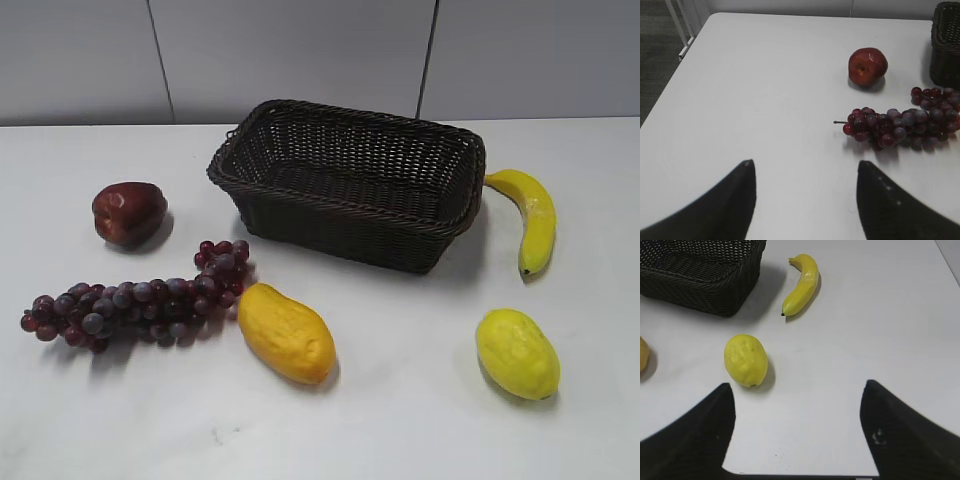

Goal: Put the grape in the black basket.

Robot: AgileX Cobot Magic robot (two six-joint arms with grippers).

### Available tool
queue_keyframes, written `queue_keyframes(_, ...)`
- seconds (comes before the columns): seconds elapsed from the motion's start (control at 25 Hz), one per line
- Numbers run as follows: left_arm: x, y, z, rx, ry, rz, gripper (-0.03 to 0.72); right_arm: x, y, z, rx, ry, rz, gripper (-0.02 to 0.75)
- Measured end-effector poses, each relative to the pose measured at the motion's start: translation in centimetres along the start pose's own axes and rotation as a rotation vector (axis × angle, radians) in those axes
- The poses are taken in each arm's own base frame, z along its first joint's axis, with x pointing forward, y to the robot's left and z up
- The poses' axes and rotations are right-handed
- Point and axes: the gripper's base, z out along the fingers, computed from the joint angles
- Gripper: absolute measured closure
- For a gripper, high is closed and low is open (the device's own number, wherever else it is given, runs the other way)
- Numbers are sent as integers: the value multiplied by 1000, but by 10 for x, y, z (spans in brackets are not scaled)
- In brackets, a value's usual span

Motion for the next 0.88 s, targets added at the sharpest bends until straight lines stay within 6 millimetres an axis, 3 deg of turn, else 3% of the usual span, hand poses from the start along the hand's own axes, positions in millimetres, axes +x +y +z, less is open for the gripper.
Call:
queue_keyframes(0.52, -4, -1, -4, 10, -20, 9, 98, 0, 0, 0, 0, 0, 1, 147)
queue_keyframes(0.68, -23, 0, 1, 25, 36, 75, 98, 0, 0, 0, 0, 0, 1, 147)
queue_keyframes(0.88, -55, 2, 32, 61, 176, 165, 99, 0, 0, 0, 0, 0, 1, 147)
